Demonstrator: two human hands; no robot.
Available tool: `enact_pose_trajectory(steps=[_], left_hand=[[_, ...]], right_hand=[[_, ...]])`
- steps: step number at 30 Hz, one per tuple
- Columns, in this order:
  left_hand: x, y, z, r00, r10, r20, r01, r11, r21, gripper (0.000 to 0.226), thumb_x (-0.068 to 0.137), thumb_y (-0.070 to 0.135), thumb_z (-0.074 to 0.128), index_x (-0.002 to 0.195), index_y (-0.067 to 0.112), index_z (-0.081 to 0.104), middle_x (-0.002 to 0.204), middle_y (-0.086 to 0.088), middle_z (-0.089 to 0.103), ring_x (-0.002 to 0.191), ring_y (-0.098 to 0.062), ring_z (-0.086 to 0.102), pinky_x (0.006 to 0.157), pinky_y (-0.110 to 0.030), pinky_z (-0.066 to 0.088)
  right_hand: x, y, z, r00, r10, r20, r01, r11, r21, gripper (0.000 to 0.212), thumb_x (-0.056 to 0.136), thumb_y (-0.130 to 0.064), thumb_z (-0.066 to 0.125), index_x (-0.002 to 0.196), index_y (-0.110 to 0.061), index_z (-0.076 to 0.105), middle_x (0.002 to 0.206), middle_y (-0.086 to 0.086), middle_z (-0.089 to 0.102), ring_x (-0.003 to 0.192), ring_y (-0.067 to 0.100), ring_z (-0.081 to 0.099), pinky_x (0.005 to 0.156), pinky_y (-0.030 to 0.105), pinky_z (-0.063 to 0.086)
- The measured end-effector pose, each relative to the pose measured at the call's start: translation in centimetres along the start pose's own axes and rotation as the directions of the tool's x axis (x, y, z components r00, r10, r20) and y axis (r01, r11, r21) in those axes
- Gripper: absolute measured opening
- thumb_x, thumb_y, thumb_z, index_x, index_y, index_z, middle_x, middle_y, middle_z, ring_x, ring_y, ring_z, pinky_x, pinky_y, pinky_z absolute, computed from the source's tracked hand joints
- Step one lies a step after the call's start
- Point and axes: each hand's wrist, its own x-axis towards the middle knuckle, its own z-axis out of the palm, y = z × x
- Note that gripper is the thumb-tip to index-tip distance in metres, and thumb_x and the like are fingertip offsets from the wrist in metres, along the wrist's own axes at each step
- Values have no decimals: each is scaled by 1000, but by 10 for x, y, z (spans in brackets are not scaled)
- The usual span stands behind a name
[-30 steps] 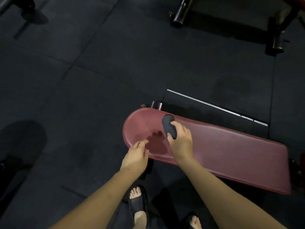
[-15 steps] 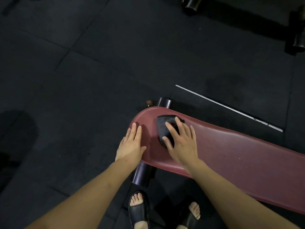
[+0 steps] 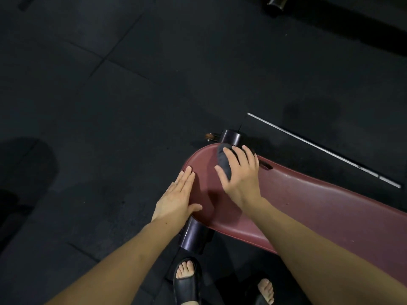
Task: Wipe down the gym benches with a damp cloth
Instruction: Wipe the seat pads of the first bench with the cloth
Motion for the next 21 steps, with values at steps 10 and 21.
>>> enact_pose_trajectory(steps=[10,21], left_hand=[[-14,-33,13,996,-31,-84,27,999,-44,62,109,22,37,163,28,8,169,14,2,157,-9,7,127,-35,19],[-33,-31,-3,953,-216,-211,128,922,-366,50,108,13,37,156,27,39,161,8,39,150,-3,25,117,-22,26]], right_hand=[[-44,-19,7,850,-504,152,502,863,53,48,98,-42,62,142,-22,62,145,8,59,143,33,47,121,62,28],[-66,-69,17,947,-313,69,303,944,130,45,94,-38,64,135,-19,66,139,9,61,138,37,49,116,61,32]])
